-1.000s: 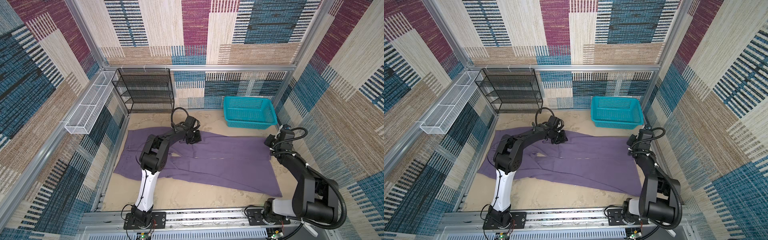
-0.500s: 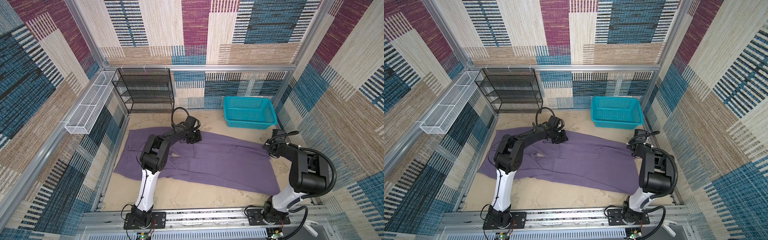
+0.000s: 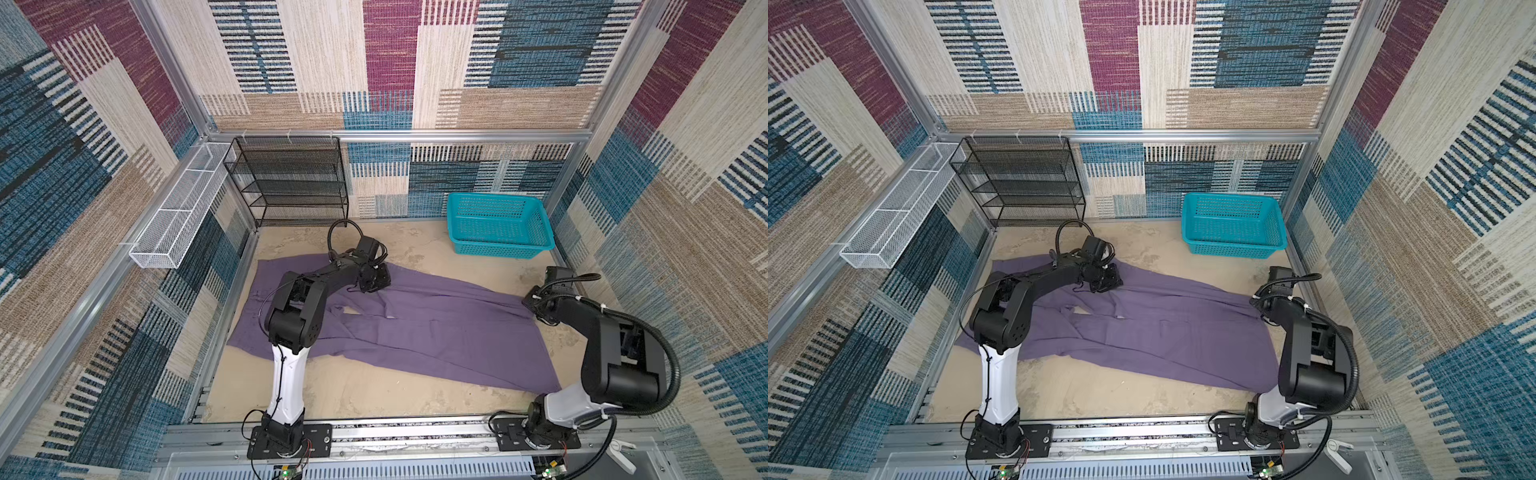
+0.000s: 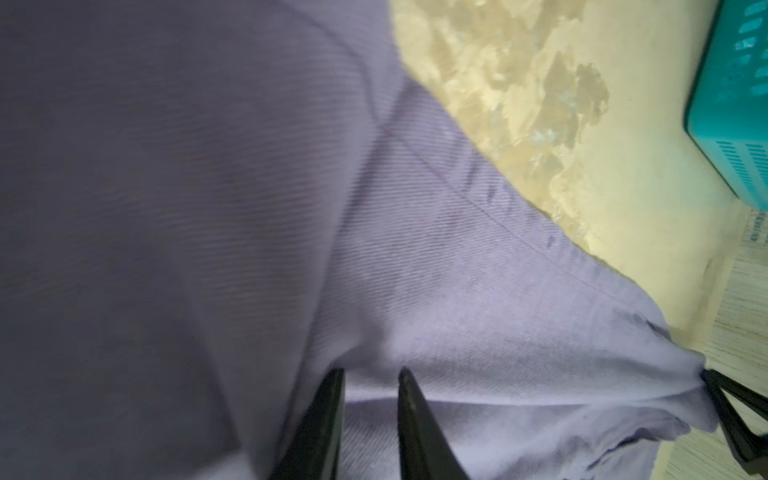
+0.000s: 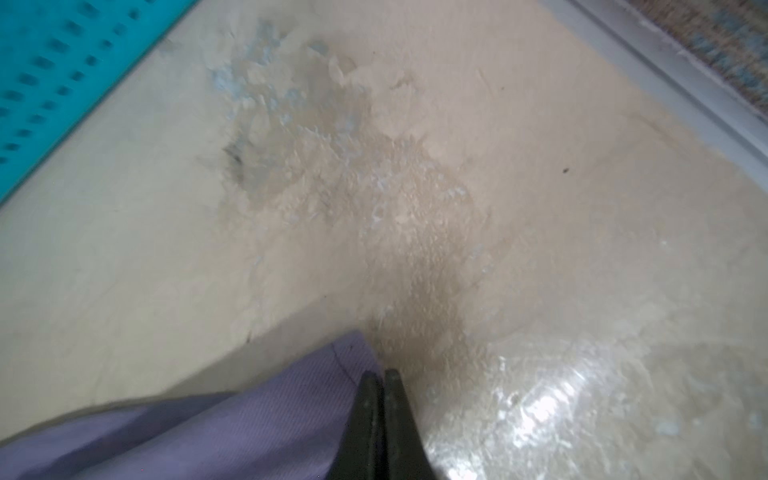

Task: Fold and stack the trousers

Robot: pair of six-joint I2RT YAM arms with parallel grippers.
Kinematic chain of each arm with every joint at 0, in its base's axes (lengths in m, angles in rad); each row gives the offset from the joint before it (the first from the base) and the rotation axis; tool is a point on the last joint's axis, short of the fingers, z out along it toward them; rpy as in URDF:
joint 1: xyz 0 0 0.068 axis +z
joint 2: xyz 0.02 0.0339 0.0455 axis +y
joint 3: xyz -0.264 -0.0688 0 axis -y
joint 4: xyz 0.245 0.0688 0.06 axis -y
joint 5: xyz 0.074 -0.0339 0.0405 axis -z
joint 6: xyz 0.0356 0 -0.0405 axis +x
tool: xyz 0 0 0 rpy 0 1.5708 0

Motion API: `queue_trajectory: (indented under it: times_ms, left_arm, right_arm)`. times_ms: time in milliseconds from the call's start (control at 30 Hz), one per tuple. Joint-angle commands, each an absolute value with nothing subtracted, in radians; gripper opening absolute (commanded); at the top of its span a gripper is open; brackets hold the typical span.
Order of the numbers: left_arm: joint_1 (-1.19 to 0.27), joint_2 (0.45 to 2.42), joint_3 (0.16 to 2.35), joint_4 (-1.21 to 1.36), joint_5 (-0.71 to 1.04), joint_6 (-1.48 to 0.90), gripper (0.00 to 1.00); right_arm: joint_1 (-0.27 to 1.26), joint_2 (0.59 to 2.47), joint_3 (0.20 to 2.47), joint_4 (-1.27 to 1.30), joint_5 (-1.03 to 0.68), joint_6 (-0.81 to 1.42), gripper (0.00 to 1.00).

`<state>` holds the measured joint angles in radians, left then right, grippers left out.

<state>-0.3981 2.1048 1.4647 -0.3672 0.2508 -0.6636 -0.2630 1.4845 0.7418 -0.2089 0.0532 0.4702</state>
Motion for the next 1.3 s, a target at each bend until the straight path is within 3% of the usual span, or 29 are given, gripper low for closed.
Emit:
queue_trajectory:
  times_ms: [0,67,200,233,333,500,733,833,967,1067,1200,1267]
  left_arm:
    - [-0.386,2.084,1.421,-0.477,0.132,-0.68,0.28]
    - [-0.385,2.084,1.42,-0.473,0.139,-0.679,0.28]
    - [-0.387,2.11,1.427,-0.458,0.174,-0.686,0.28]
    - [-0.387,2.113,1.427,-0.456,0.175,-0.687,0.28]
    - [-0.386,2.118,1.417,-0.447,0.17,-0.676,0.28]
    - [-0.387,2.12,1.395,-0.432,0.167,-0.663,0.28]
    - [-0.387,2.116,1.386,-0.429,0.169,-0.652,0.28]
    - [-0.387,2.114,1.39,-0.434,0.166,-0.646,0.28]
    - [-0.385,2.12,1.397,-0.434,0.17,-0.646,0.28]
    - [-0.387,2.128,1.406,-0.43,0.173,-0.647,0.29]
    - [-0.388,2.138,1.431,-0.433,0.186,-0.645,0.29]
    - [-0.388,2.138,1.437,-0.433,0.184,-0.647,0.29]
  right_arm:
    - [-0.265,1.404,0.725,-0.192,0.046,0.492,0.02]
    - [-0.265,1.393,0.734,-0.221,0.037,0.483,0.08]
    - [-0.265,1.391,0.728,-0.262,-0.005,0.485,0.43]
    - [-0.265,1.38,0.727,-0.263,0.002,0.488,0.47]
    - [-0.265,1.342,0.778,-0.272,0.061,0.468,0.49]
    - [-0.262,1.419,0.94,-0.291,0.02,0.439,0.42]
    - [-0.264,1.611,0.989,-0.339,-0.106,0.432,0.67]
    - [-0.268,1.623,0.953,-0.313,-0.186,0.441,0.72]
    - [-0.267,1.635,0.968,-0.323,-0.193,0.424,0.65]
    - [-0.266,1.613,0.998,-0.333,-0.128,0.398,0.49]
    - [-0.197,1.619,1.14,-0.412,0.004,0.342,0.43]
    - [-0.142,1.64,1.195,-0.433,0.034,0.331,0.28]
